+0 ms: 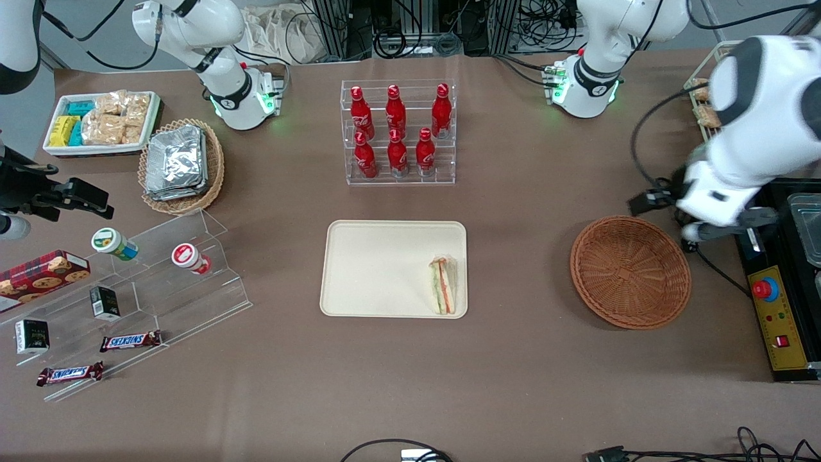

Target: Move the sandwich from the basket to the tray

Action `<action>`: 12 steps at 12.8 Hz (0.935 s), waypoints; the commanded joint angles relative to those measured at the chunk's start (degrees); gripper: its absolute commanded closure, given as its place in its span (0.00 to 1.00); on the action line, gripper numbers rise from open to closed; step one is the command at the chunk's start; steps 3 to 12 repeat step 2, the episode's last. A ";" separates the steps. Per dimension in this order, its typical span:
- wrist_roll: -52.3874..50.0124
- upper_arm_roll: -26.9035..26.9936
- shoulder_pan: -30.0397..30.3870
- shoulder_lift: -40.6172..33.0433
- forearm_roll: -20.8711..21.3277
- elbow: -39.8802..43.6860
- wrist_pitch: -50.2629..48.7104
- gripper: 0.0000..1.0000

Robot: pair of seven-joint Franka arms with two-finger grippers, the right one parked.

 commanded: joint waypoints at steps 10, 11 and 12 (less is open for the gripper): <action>-1.44 2.66 -1.15 5.00 0.89 9.08 -3.24 0.00; -1.44 2.66 -1.15 5.00 0.89 9.08 -3.24 0.00; -1.44 2.66 -1.15 5.00 0.89 9.08 -3.24 0.00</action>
